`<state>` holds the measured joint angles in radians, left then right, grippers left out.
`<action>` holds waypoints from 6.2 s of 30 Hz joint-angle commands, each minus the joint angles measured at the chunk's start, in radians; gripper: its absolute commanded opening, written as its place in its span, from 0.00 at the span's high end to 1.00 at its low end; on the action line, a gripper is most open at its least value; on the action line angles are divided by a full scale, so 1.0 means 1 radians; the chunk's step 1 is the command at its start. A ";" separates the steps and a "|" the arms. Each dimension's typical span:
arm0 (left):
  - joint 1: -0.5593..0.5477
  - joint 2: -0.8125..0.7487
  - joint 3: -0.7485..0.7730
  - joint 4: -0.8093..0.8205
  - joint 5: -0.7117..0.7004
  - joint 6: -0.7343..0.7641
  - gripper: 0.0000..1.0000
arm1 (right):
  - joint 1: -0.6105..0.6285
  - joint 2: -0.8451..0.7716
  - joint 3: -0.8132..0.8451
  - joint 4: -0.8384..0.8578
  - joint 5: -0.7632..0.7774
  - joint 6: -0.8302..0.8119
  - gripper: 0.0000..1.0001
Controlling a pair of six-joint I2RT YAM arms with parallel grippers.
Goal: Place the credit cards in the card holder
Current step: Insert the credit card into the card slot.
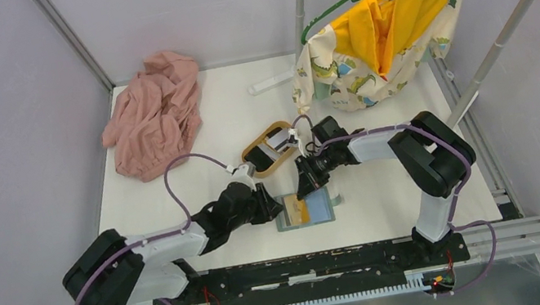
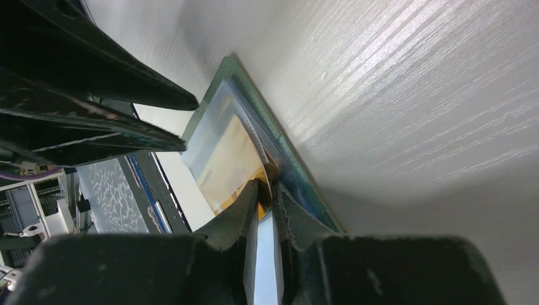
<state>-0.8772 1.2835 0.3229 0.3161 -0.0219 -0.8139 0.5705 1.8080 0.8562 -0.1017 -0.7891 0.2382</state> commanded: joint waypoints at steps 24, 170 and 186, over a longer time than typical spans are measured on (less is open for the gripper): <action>-0.012 -0.061 -0.012 -0.149 -0.049 0.019 0.80 | -0.020 -0.023 -0.142 0.249 -0.054 0.173 0.91; -0.087 0.252 0.127 0.098 -0.091 0.049 0.95 | 0.055 -0.199 0.046 -0.149 0.281 -0.417 0.90; -0.088 -0.176 0.053 -0.179 -0.268 0.129 0.92 | 0.033 -0.366 0.083 -0.267 0.141 -0.802 0.81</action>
<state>-0.9619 1.2270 0.3534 0.2272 -0.1806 -0.7692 0.6067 1.5177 0.9012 -0.3614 -0.6170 -0.4511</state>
